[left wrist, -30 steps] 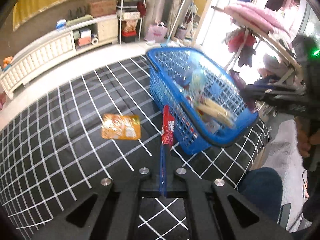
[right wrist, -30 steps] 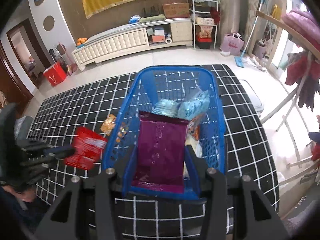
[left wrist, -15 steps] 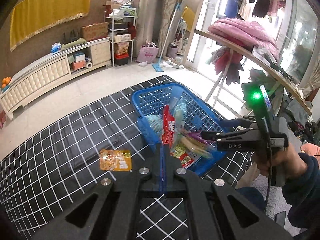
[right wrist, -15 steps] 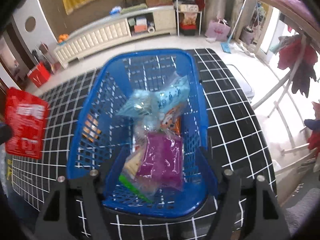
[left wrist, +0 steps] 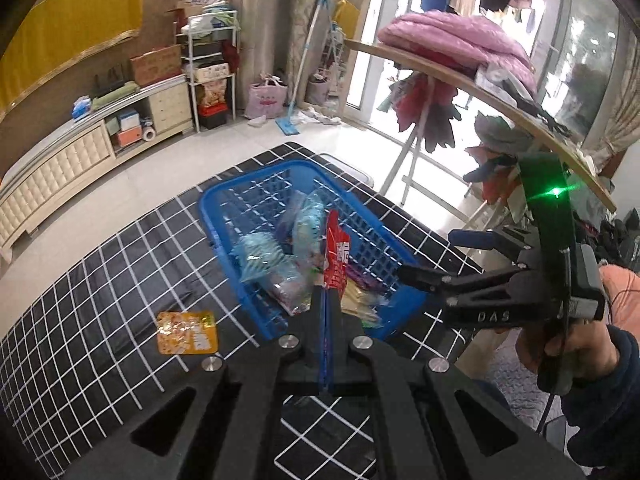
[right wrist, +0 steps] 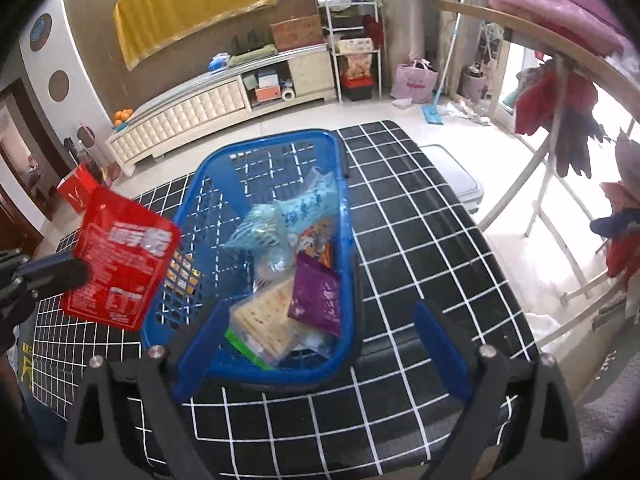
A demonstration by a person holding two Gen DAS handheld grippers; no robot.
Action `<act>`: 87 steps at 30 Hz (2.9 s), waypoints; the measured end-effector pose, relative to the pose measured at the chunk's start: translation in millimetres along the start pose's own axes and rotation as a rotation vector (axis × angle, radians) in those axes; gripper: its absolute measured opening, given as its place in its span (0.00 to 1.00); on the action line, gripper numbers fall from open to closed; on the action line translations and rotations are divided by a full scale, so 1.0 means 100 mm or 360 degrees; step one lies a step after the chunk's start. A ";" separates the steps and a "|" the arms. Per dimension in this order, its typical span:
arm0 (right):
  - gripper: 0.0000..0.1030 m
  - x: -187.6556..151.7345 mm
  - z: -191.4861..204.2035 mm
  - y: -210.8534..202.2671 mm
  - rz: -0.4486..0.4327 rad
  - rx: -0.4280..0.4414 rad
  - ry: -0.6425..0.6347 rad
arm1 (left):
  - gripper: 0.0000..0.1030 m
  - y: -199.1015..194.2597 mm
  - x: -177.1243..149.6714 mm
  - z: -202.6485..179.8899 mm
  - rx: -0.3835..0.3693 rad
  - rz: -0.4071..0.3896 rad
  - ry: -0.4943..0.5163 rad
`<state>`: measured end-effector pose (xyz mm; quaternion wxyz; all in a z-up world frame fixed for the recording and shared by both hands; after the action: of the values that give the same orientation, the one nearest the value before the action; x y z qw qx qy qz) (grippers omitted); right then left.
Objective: Organize snacks
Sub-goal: 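Lower the red pack into the basket and open the left gripper, then move the right gripper over the orange snack pack on the mat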
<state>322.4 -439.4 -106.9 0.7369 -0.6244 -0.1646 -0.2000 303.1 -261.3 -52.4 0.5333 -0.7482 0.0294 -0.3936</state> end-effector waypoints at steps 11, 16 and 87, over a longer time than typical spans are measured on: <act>1.00 -0.14 -0.19 0.09 0.0005 0.0017 0.0037 | 0.00 0.57 0.21 -0.36 -0.0001 0.0128 0.0103; 1.00 -0.16 -0.32 0.15 0.0018 -0.0007 0.0025 | 0.00 0.87 0.26 -0.41 0.0008 0.0198 0.0110; 1.00 0.06 2.68 1.00 0.0324 0.0297 -0.0288 | 1.00 -0.77 -1.58 2.43 0.0475 -0.0025 -0.0525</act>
<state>379.0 -161.8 -144.7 0.7904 -0.5821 -0.1839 -0.0511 316.0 33.8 -106.8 0.6326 -0.7154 -0.1227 -0.2699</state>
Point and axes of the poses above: each gripper's, at about its wrist camera, not at the fingertips, and y roughly the way its jaws point, z to its left, x to its top, the point moved 2 cm from there along y, roughly the way its jaws point, and after that the axes turned 6 degrees about z, right-handed, at the moved point
